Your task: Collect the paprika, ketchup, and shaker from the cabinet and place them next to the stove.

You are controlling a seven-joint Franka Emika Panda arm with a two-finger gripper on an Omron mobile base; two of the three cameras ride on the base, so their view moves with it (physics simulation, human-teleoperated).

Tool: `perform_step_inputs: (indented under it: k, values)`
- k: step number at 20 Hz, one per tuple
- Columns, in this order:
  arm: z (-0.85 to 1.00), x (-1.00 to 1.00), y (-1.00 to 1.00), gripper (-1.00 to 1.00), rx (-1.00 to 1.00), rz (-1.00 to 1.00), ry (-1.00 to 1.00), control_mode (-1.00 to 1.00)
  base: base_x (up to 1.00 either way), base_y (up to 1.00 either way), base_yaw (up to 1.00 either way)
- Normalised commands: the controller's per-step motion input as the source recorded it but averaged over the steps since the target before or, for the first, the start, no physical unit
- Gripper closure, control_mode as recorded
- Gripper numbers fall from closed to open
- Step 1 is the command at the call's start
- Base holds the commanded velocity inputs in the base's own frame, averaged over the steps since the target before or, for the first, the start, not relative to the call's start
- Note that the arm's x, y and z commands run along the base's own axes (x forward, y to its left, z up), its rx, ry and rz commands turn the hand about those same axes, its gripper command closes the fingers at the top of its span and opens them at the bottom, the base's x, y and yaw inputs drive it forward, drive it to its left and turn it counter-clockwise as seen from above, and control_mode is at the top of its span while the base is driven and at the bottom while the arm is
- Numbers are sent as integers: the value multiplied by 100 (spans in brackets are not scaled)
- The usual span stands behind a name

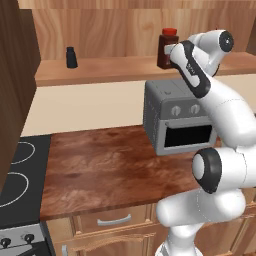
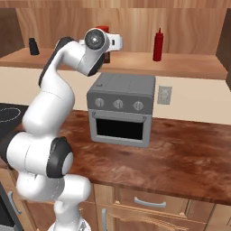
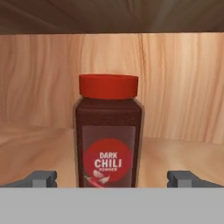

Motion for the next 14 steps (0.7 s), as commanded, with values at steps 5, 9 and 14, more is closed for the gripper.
perform_step_inputs:
  k: [5,9,14]
  values:
    - [0,23,0,-100,0,0,0,-100,0,0,0]
    - [0,16,0,-100,0,0,0,-100,0,0,0]
    - [0,10,1,-100,0,0,1,-100,0,0,0]
